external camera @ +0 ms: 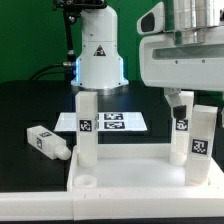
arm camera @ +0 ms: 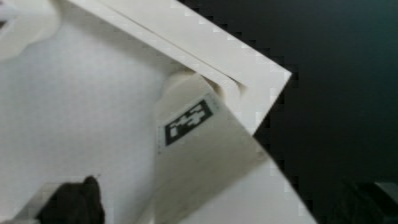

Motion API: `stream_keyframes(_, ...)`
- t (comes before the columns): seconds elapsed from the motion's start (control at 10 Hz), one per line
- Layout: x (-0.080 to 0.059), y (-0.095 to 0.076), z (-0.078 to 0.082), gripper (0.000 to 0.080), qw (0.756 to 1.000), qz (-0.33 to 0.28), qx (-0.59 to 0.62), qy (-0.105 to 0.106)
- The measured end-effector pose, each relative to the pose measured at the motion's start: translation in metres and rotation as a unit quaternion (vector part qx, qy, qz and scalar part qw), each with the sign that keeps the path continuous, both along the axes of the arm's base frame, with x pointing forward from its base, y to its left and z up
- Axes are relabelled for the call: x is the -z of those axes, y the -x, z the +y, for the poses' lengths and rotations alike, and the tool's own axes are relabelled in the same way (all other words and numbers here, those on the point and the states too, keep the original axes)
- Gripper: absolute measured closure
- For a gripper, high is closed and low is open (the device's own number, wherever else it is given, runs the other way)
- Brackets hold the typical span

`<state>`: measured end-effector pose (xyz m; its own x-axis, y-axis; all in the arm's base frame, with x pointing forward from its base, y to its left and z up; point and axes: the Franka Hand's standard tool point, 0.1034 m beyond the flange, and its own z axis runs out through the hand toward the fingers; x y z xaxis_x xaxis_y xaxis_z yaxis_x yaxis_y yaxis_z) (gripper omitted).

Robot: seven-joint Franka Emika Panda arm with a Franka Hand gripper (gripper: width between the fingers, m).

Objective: Assemble desk

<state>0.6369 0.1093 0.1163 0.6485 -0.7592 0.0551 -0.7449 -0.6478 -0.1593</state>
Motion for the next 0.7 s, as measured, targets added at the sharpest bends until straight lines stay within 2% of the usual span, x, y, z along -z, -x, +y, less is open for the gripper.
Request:
stream_keyframes(0.1, 0.0022, 0.0004, 0.0023, 0.0151, 0.992, -0.005, -0.123, 0.028)
stream_keyframes(0.2, 0.0033, 0.0001, 0.0006, 0.0151, 0.980, -0.009, -0.194, 0.038)
stream_keyframes(0.3, 0.0033, 0.0000, -0.0003, 0.0151, 0.984, -0.008, -0.174, 0.035)
stream_keyframes(0.4, 0.0035, 0.0001, -0.0003, 0.0252, 0.986, -0.007, -0.162, 0.033)
stream_keyframes(0.5, 0.0036, 0.0000, -0.0006, 0.0252, 0.986, -0.007, -0.162, 0.033)
stream_keyframes(0.6, 0.0038, 0.0001, -0.0004, 0.0452, 0.992, -0.005, -0.124, 0.027)
stream_keyframes(0.7, 0.0041, 0.0003, -0.0012, 0.0515, 0.997, -0.002, -0.080, 0.020)
